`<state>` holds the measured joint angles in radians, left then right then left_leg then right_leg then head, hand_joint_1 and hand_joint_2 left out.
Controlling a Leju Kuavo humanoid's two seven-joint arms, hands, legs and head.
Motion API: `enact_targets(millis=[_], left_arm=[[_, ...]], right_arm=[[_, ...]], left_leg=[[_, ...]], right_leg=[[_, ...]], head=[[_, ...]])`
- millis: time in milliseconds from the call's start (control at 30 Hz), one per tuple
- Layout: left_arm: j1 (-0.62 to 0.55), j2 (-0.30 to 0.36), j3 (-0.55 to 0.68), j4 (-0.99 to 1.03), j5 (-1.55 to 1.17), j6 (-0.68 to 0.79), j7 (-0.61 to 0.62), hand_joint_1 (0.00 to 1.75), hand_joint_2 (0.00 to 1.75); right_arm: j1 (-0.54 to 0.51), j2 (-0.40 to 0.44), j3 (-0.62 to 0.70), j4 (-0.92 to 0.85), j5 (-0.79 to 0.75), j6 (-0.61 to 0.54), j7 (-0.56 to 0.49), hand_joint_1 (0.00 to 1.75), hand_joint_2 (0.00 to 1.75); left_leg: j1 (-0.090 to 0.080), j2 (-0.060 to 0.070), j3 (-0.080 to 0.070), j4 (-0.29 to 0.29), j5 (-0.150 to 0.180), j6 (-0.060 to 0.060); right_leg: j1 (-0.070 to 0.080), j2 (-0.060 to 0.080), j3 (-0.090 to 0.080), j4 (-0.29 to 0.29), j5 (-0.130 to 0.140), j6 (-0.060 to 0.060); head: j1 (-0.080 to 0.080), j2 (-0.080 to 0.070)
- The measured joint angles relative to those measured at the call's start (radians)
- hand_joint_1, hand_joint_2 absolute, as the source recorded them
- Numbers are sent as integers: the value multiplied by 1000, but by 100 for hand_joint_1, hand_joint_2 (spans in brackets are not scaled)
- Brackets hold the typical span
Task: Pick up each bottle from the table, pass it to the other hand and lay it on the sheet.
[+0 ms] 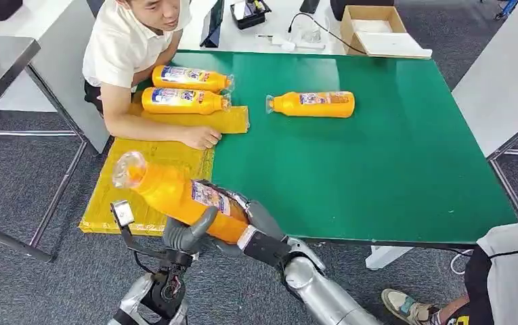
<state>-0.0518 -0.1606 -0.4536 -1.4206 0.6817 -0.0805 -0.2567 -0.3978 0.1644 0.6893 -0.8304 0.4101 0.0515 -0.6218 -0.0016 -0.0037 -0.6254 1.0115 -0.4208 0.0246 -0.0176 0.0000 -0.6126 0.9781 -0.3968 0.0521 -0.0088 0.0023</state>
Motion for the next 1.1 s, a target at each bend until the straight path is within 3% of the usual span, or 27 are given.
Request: enact_targets(millis=[400,500,700,833,900,1100], left_arm=[[43,-30,61,-94,87,-93,-53,175,175],[21,-45,98,-122,-3,6,-91,175,175],[-63,-38,175,-32,-513,521,-243,175,175],[-108,-31,200,47,-674,652,-284,175,175],[-129,-32,229,95,-913,748,-290,175,175],[-235,-65,436,268,-1659,777,-249,175,175]], right_arm=[[25,2,1,1,-13,-16,1,0,0],[83,-1,4,-27,3,-53,-11,0,0],[130,-3,29,-136,57,-105,-4,0,0],[135,-2,53,-176,65,-109,0,0,0],[134,-1,65,-189,70,-109,-11,0,0],[128,5,100,-213,71,-101,-31,0,0]], left_leg=[[0,1,-1,0,0,0],[0,-1,-2,0,0,0],[1,-1,-2,0,0,0],[1,-1,-2,0,1,-1],[1,0,-2,0,1,-1],[0,0,-2,0,1,-1]], right_leg=[[0,0,-1,0,0,0],[0,-1,0,0,0,0],[1,0,-1,0,0,0],[0,-1,-1,1,0,0],[0,0,-1,1,0,0],[0,0,-1,1,0,0]], head=[[0,0],[1,0],[1,0],[1,0],[1,0],[1,0]])
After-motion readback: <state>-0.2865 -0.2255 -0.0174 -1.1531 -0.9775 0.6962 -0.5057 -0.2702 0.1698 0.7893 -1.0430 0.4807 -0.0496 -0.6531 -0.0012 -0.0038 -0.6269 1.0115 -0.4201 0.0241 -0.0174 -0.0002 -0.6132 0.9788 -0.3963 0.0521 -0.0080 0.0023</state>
